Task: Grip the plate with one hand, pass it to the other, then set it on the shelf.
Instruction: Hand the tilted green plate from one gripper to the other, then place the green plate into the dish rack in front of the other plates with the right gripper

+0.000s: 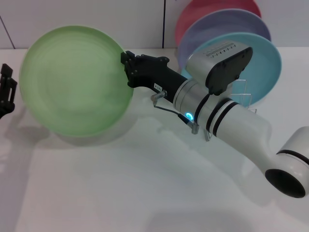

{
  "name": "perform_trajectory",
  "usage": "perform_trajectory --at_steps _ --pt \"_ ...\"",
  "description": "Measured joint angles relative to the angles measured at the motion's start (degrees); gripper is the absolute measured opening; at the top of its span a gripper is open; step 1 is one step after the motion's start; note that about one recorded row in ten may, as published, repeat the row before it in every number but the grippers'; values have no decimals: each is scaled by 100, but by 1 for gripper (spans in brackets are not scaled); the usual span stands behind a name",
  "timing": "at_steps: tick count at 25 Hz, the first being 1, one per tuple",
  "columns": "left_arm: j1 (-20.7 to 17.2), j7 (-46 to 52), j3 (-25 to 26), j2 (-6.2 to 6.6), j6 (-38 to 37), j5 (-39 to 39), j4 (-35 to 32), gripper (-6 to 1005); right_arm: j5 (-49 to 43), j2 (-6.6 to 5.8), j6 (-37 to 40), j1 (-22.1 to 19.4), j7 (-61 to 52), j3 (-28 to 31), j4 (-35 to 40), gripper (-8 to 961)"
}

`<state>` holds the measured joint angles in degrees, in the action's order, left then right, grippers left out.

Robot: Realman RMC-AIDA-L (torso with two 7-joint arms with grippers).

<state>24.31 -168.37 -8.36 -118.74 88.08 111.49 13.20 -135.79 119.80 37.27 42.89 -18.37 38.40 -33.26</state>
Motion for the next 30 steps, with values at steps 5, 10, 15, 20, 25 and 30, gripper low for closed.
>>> perform_trajectory --at_steps 5,10,15,20,25,30 --pt "-57 228 220 8 67 -7 -145 596 -13 -1 4 2 7 7 31 32" --pt "-64 647 402 16 -146 8 -491 596 -15 -1 126 4 468 9 29 32" --pt "-50 890 737 35 -442 13 -751 596 -15 -1 347 -24 813 10 8 32" --pt "0 1276 930 46 -785 22 -1098 597 -35 -1 768 -144 1467 10 28 32" --pt "50 1511 1110 53 -981 26 -1334 597 -47 -11 1330 -379 2114 -38 -24 31" --pt "120 1587 1256 70 -1084 29 -1476 597 -251 -19 1997 -733 2749 -66 -77 31"
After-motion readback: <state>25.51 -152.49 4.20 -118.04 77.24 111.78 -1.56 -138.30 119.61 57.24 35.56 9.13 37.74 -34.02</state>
